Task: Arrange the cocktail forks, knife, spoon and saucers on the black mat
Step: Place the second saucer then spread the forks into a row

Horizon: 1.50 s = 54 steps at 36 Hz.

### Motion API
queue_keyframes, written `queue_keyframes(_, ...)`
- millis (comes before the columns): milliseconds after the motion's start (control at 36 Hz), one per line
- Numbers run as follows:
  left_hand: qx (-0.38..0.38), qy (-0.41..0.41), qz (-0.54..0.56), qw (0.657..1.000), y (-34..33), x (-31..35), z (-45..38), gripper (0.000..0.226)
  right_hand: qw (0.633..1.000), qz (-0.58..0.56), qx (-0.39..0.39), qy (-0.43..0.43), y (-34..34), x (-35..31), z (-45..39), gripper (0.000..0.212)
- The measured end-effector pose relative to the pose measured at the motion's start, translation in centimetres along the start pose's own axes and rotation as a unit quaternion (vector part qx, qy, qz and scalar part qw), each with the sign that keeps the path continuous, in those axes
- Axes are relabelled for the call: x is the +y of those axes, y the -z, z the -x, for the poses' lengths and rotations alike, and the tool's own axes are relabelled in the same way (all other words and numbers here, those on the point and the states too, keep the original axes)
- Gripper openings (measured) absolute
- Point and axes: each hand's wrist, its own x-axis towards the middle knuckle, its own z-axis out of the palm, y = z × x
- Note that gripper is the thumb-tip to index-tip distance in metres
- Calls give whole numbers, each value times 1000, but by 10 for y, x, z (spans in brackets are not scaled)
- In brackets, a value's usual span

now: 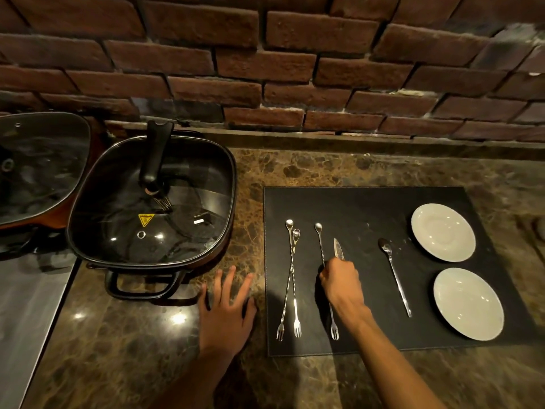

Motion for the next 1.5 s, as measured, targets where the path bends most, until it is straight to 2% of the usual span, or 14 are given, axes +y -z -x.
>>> queue_keyframes(167,19,-5,14,1000,4,3,1,55,1000,13,-2,-4,2,1,0,21)
queue_keyframes(333,22,-7,19,1000,1,2,2,54,999,0,35,32,1,-7,8,21)
queue_keyframes(472,14,-2,26,1000,0,1,1,55,997,-47,-16,64,-16,-32,9,22)
queue_keyframes(611,-3,3,17,1000,-2,-1,1,56,996,-53,-12,67,-30,-51,7,17)
queue_keyframes(861,-17,7,7,1000,-1,-1,-1,56,997,-47,-45,51,-37,-70,2,21)
queue_keyframes(1083,-18,2,5,1000,1,1,-1,55,994,-90,-56,23,-33,-74,1,24)
queue_keyframes(1361,-20,2,2,1000,-2,0,-1,56,992,-125,-13,15,-23,-49,2,24)
queue_keyframes(1500,-10,2,10,1000,-1,1,-1,55,997,-76,-1,-18,-20,-35,4,24)
